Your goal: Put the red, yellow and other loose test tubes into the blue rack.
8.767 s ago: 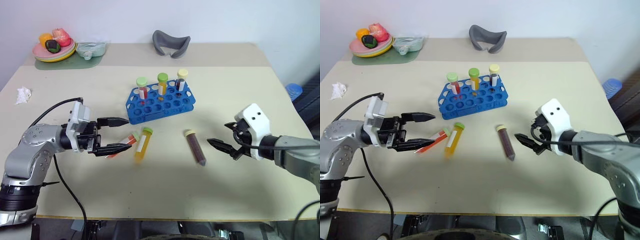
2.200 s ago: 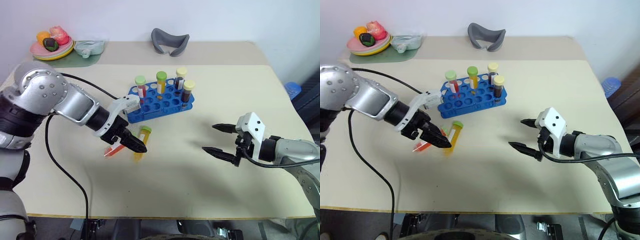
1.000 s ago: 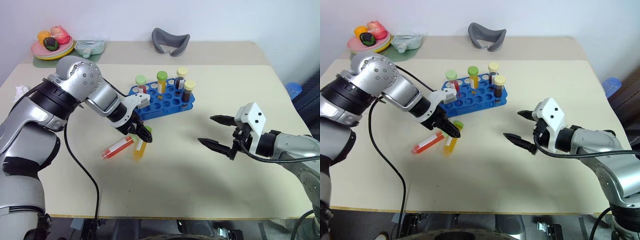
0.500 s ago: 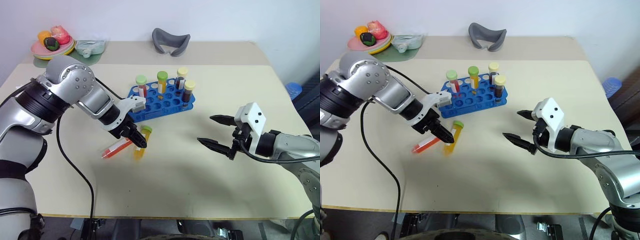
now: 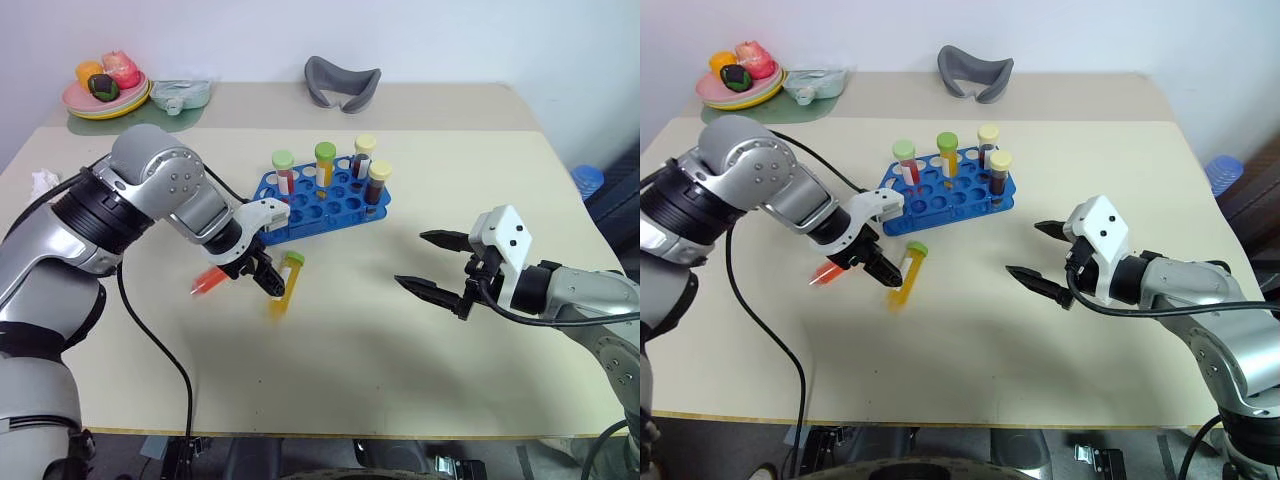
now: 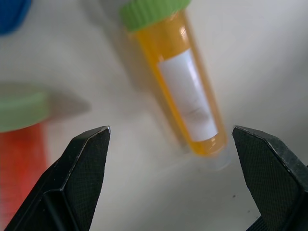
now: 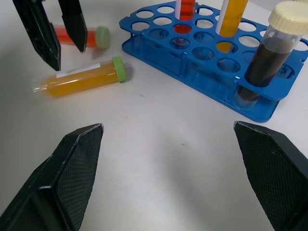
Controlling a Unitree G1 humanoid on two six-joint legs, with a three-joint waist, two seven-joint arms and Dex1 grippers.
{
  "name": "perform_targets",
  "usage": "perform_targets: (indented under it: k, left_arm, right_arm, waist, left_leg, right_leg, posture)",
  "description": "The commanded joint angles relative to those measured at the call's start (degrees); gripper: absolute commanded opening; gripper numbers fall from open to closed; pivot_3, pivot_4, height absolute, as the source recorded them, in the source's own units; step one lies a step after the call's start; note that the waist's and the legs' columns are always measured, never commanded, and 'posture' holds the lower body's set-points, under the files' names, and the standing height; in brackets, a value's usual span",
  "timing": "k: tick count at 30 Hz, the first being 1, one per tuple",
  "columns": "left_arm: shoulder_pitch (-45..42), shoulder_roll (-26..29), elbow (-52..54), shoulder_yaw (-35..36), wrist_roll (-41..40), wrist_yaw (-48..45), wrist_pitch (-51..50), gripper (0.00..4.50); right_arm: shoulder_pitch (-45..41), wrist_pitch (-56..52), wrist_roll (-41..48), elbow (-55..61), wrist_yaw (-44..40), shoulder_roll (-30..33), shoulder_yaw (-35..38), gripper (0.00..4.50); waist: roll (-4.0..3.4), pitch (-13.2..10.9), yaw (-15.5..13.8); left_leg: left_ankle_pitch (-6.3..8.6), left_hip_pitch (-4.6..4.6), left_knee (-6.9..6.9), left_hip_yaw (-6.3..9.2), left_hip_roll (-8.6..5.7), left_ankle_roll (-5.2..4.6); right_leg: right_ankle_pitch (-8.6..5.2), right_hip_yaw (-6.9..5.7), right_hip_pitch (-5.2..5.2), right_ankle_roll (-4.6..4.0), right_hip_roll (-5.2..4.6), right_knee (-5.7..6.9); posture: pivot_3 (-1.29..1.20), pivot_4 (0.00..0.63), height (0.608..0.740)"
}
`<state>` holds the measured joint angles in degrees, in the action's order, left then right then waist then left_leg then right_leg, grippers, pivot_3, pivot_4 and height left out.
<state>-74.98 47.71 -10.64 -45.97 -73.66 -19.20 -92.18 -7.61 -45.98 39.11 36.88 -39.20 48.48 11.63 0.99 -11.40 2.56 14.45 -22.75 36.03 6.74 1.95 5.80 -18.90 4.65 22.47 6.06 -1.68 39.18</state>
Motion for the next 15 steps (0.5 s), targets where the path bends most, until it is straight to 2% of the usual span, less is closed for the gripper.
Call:
perform_targets:
  k: [1, 15]
  left_arm:
    - [-1.6, -0.5, 0.0, 2.1, -1.0, 0.0, -0.3, 4.15]
    - [2.1, -5.8, 3.2, 3.2, 5.0, 6.6, -0.3, 4.15]
  right_arm:
    - [-0.1, 0.4, 0.8, 1.5, -0.1, 0.4, 1.7, 4.43]
    - [0.1, -0.2, 1.6, 2.0, 0.2, 0.9, 2.7, 4.43]
  waist:
    - [0.0, 0.0, 0.0]
    - [-0.01, 0.0, 0.0]
  left_leg:
    - [0.0, 0.0, 0.0, 0.0, 0.0, 0.0]
    - [0.01, 0.0, 0.03, 0.0, 0.0, -0.02]
  right_leg:
    - [0.0, 0.0, 0.0, 0.0, 0.0, 0.0]
    - [0.0, 0.01, 0.01, 0.01, 0.0, 0.03]
  posture:
    - [0.0, 0.15, 0.74]
    - [0.0, 0.15, 0.74]
